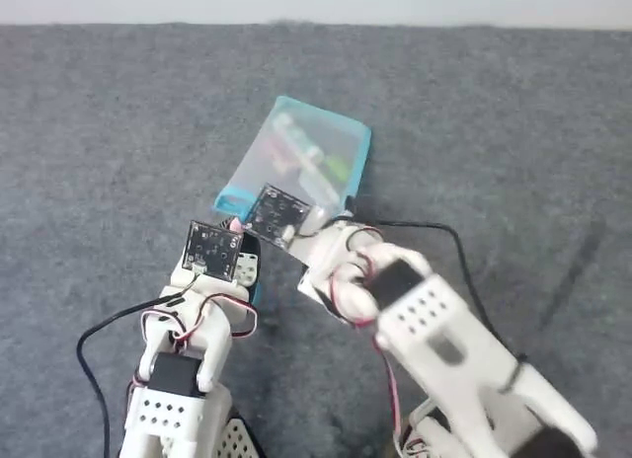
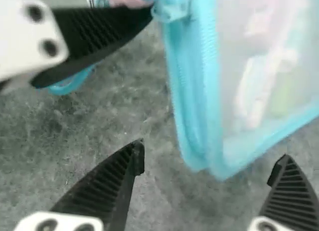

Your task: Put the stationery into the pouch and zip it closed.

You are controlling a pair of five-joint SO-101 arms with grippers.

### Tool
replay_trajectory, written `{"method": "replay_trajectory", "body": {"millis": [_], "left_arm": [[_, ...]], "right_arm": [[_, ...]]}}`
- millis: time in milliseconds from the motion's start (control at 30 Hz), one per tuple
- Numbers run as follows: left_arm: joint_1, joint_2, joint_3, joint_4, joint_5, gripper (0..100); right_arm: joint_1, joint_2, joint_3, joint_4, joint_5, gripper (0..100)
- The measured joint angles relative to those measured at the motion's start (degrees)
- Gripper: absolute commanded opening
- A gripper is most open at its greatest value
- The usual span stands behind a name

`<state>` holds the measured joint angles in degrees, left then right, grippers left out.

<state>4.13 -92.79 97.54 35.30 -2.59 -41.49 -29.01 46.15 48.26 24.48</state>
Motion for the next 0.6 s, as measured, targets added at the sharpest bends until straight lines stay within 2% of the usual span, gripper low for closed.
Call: {"method": "replay_trajectory", "body": {"millis": [300,600], "left_arm": [[0.0,0.0,0.0,0.0,0.0,1],[0.0,0.0,0.0,0.0,0.0,1]], "right_arm": [[2.9,17.76,-14.15,-0.7,0.0,35.2],[3.25,26.9,-21.89,-0.79,-1.49,4.1]]}}
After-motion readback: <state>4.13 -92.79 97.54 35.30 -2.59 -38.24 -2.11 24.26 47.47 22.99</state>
